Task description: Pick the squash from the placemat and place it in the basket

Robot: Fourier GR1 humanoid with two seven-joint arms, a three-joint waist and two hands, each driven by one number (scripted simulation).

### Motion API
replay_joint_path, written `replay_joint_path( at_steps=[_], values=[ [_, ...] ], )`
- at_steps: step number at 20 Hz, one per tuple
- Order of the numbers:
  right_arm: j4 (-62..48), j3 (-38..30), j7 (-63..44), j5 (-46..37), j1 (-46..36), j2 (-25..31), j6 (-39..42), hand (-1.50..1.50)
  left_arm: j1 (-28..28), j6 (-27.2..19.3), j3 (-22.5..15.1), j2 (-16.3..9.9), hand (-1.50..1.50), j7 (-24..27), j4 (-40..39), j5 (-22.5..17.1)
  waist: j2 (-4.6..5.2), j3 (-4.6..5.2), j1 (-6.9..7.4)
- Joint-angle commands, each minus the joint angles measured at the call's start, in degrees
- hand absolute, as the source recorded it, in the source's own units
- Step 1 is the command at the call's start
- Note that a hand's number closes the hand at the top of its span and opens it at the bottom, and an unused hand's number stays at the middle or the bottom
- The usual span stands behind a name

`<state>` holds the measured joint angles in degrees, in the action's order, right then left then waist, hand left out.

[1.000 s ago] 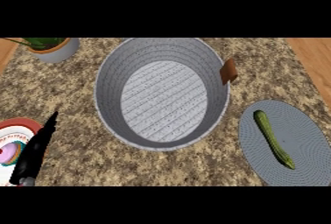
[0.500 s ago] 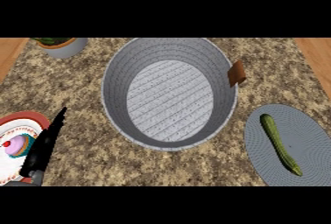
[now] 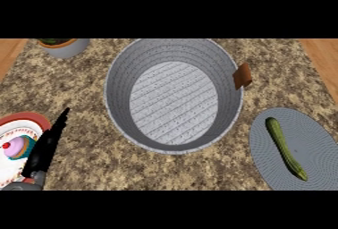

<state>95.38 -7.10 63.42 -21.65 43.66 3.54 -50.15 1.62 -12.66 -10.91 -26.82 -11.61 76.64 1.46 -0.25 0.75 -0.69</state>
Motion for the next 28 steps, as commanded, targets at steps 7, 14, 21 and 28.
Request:
replay_joint_path(
  at_steps=[7,14,21,28],
  values=[
    [-0.4,0.8,0.0,-5.3,-4.8,-1.6,-3.1,-1.50,0.3,0.8,0.5,1.9,0.00,-1.8,0.6,2.3,0.24,-0.75,0.47],
    [-4.3,-1.0,-4.1,-7.2,-10.2,0.3,-2.1,-1.50,0.2,0.6,1.6,3.2,0.00,-0.8,0.6,3.5,0.26,-0.77,0.73],
    [-5.3,-0.2,-6.5,-11.4,-9.6,-2.4,-3.0,-1.50,-2.7,2.9,3.0,1.4,0.00,-2.8,5.7,2.6,0.17,-0.79,1.05],
    [-9.1,-3.2,-12.6,-15.7,-15.9,-1.1,-1.1,-1.50,-0.8,1.4,1.8,3.9,0.00,-3.9,3.4,5.3,0.29,-0.79,1.11]
  ],
)
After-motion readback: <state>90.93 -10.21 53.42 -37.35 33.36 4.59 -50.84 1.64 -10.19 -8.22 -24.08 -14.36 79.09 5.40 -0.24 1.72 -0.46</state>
